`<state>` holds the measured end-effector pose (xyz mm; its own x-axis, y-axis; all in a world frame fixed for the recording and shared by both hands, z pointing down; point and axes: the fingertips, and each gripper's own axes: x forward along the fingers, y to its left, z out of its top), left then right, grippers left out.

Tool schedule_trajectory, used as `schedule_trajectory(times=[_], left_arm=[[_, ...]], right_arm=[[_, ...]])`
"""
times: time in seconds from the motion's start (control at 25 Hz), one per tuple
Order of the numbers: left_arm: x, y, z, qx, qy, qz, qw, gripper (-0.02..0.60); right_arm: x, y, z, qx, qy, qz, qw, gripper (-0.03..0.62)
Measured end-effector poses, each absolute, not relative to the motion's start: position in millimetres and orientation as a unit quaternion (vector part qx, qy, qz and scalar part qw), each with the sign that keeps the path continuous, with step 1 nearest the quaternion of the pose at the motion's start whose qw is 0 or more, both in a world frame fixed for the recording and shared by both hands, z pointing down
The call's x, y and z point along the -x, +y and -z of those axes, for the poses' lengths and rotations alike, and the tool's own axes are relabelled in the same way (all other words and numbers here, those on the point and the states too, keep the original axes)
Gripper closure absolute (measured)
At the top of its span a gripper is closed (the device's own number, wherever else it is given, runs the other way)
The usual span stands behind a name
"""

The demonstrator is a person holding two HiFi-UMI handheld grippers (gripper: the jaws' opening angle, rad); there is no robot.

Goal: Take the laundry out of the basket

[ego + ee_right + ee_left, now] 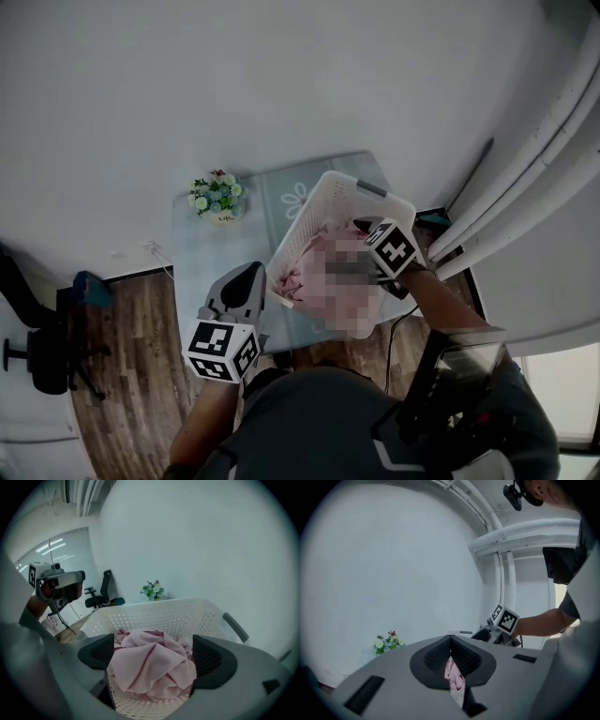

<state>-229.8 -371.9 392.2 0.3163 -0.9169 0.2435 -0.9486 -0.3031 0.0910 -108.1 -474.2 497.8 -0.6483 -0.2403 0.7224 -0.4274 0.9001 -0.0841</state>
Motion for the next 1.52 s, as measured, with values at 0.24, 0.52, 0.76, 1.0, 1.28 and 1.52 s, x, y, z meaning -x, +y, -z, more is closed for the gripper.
schedule_trajectory(times=[0.24, 0.52, 0.76, 1.0, 1.28, 1.52], left_arm=[[250, -396, -401, -0.812, -0.568, -0.077, 0.111, 0.572], [259, -406, -404, -0.816, -0.561, -0.074, 0.12, 0.572], [276, -405, -413, -0.804, -0.574, -0.08, 0.133, 0.572], [288, -401, -422, -0.793, -0.586, -0.09, 0.141, 0.572], [291, -403, -433, -0.79, -0.586, -0.092, 0.156, 0.572], [291, -403, -431, -0.787, -0.591, -0.089, 0.155, 0.572]], right_arm=[[113, -443, -533, -0.005, -0.87, 0.06, 0.489, 0.096], [115, -443, -593, 0.122, -0.783, 0.154, 0.591, 0.04], [117, -442, -644, 0.215, -0.709, 0.203, 0.64, 0.017], [117, -441, -694, 0.263, -0.678, 0.222, 0.65, 0.016], [123, -432, -706, 0.284, -0.678, 0.238, 0.635, 0.016], [123, -414, -704, 0.28, -0.684, 0.244, 0.628, 0.056]])
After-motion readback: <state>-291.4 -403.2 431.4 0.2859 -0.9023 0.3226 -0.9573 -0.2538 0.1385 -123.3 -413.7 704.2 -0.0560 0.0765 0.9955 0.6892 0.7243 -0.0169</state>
